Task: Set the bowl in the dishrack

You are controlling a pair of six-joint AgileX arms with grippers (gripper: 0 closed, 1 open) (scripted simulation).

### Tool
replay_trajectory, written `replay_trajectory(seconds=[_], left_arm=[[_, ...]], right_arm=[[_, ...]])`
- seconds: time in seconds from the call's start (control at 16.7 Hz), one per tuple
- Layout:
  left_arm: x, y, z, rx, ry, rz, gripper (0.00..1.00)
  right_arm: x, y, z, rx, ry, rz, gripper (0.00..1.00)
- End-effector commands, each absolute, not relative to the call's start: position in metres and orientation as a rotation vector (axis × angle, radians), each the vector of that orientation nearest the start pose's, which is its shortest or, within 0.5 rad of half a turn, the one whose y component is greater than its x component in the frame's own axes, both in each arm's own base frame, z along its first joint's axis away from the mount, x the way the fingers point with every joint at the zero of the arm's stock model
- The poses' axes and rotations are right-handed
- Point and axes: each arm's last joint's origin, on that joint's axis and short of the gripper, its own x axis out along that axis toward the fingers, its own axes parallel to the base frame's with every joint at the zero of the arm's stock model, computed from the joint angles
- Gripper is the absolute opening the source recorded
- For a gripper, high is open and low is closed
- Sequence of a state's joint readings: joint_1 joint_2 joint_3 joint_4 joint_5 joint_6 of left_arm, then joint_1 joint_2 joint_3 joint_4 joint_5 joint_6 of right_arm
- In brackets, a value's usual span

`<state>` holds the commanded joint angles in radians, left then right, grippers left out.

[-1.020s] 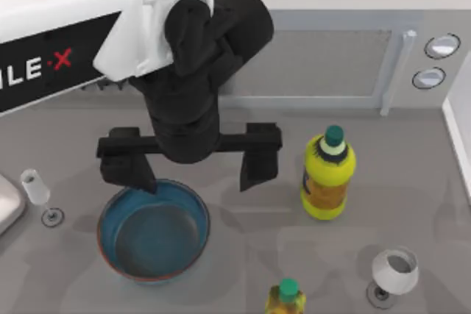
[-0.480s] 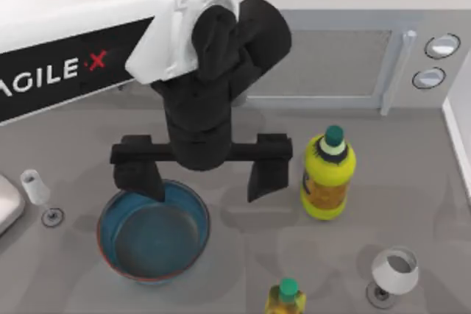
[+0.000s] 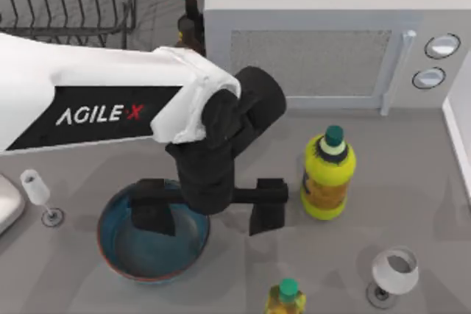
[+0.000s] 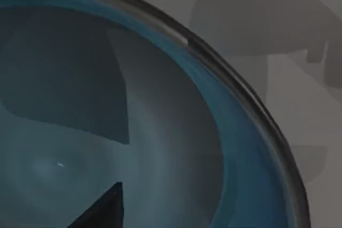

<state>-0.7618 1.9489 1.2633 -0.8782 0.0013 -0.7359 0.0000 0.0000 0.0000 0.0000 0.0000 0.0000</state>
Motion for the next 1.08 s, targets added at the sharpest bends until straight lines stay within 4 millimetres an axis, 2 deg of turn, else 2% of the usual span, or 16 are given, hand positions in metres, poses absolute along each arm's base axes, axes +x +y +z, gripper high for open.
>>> replay_trajectory(seconds=[0.12, 0.3, 1.08], left_arm=[[0.2546, -0.2397, 0.1283, 0.015, 1.571, -0.016, 1.0], [0.2545, -0.2396, 0.128, 0.015, 1.571, -0.016, 1.0], [0.2545, -0.2396, 0.128, 0.015, 1.571, -0.016, 0.02]], right_arm=[[0.1057, -0.0012, 0.16, 0.0, 0.0, 0.0, 1.0], [0.1057, -0.0012, 0.16, 0.0, 0.0, 0.0, 1.0], [0.1057, -0.0012, 0.16, 0.0, 0.0, 0.0, 1.0]])
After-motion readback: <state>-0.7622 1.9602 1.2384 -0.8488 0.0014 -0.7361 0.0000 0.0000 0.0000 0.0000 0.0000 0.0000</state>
